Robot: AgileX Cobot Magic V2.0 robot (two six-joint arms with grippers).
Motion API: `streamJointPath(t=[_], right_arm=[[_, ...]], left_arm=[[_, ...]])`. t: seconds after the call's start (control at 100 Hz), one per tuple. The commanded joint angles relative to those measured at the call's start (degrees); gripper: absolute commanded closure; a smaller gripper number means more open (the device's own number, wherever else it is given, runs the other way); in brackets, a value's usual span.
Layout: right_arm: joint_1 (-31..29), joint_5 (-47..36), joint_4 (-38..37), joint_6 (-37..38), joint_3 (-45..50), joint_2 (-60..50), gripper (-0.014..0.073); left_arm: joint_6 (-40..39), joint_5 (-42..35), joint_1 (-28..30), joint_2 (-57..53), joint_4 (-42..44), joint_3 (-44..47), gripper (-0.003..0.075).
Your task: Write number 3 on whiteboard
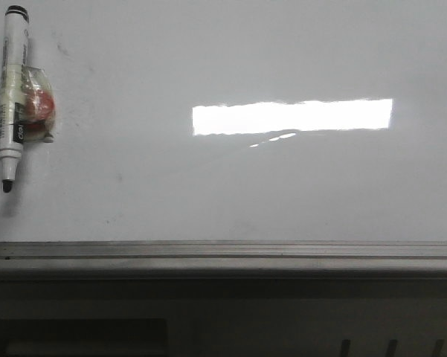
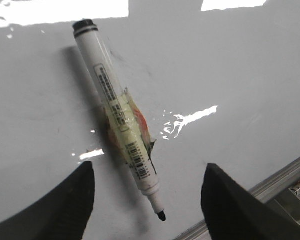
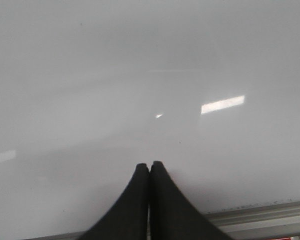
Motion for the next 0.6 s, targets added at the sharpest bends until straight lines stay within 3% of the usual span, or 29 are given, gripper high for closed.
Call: streamJointPath(t=[0.0,0.23,0.59], right_arm=[[0.03,-3.99,-0.25,0.01,-2.13,0.80,0.0658],[0.03,-3.99,-0.25,0.01,-2.13,0.80,0.0658],[0.03,-4.19,-0.25,0.01,-2.13,0.80,0.0658]], left_arm=[[0.10,-7.07,-1.24,3.38,-2.83,-1.61,0.0290],[-0.62,-11.52,-1.77,8.97,-5.73,-1.61,0.0290],[-2.07,-11.78,-1.77,12.63,-5.73,-1.61,0.0290]])
